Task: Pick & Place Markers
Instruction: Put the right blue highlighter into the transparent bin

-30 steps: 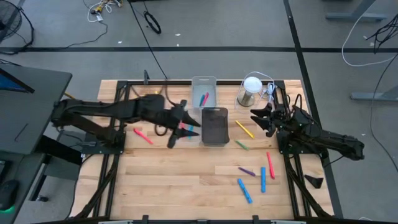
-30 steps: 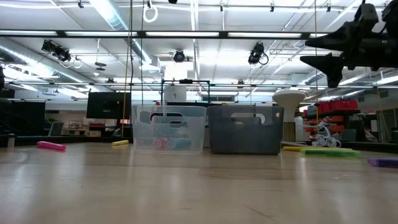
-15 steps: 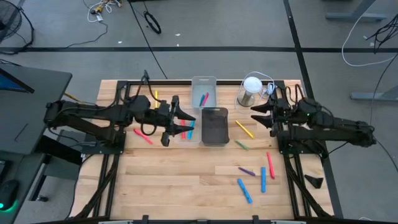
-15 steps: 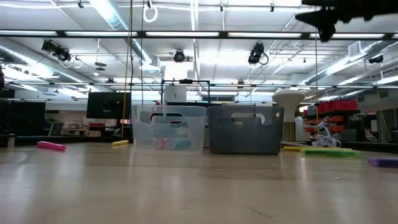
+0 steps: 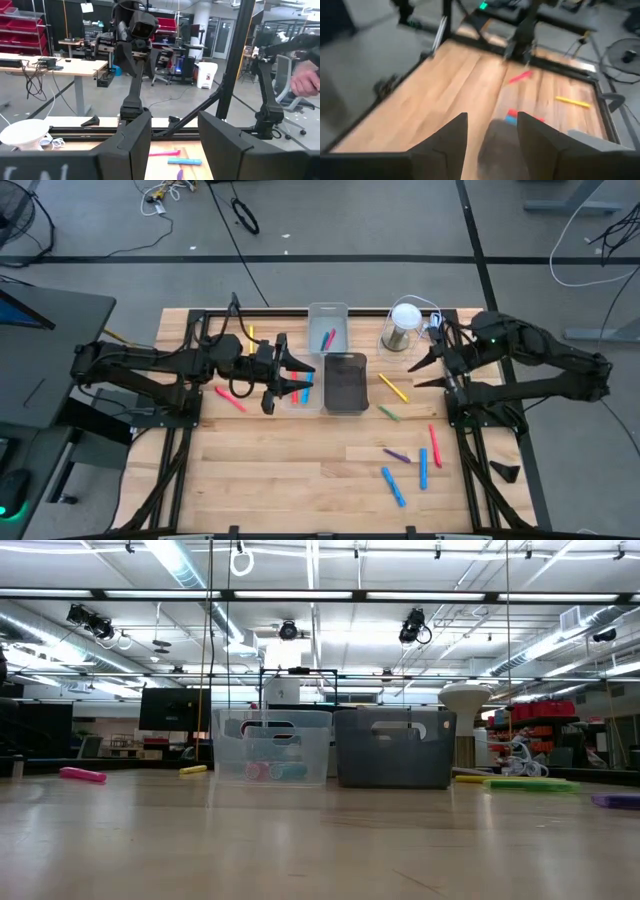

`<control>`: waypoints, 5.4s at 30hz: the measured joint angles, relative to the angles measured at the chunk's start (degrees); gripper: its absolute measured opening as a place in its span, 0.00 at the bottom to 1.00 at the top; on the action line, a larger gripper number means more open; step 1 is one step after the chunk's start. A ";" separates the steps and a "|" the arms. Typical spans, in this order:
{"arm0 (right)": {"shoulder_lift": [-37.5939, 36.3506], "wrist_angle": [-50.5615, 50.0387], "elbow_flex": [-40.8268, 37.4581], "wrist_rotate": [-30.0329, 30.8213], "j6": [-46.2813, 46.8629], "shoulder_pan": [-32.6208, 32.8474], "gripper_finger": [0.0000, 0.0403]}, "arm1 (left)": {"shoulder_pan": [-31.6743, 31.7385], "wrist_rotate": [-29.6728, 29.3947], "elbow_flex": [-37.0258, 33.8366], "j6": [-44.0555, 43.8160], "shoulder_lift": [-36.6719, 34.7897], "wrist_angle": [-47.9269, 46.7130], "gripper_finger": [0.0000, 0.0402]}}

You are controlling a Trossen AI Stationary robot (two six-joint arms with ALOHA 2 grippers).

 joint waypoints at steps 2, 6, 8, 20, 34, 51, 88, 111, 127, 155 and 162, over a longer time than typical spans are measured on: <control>2.02 -5.92 3.06 -0.20 -3.97 0.79 0.43 | 0.00 -0.01 0.00 -0.05 0.00 -0.05 0.42; 7.08 -18.23 8.83 -0.25 -9.96 2.93 0.43 | 0.00 -0.07 0.00 -0.08 0.00 -0.03 0.42; 9.62 -23.78 11.21 -0.17 -13.29 4.34 0.43 | -0.01 -0.78 0.00 -0.09 0.00 -0.04 0.42; 20.18 -41.53 17.11 7.04 -24.41 15.11 0.43 | -0.02 -3.22 0.00 -0.10 0.04 -0.05 0.42; 23.84 -43.42 10.94 11.26 -17.30 27.93 0.43 | 0.00 -3.20 0.00 -0.13 0.09 -0.06 0.42; 23.84 -15.97 -13.13 15.27 -5.45 44.34 0.43 | 0.00 -3.18 0.02 -0.12 0.09 -0.10 0.42; 36.71 8.66 -29.68 17.72 -14.76 48.19 0.28 | 0.00 -2.33 0.02 -0.12 0.09 -0.09 0.42; 29.07 -8.69 -19.98 18.58 -12.09 49.50 0.13 | -0.02 -2.32 0.04 -0.12 0.07 0.06 0.42; 28.46 -17.36 2.31 16.78 13.82 49.44 0.13 | -0.01 -2.33 0.04 -0.11 0.02 0.08 0.42; 24.41 36.84 3.28 38.13 20.09 33.36 0.13 | 0.00 -0.84 0.04 0.65 0.02 0.25 0.42; 25.10 41.74 3.26 36.85 20.85 28.75 0.13 | -0.02 0.75 0.04 1.00 0.02 3.85 0.42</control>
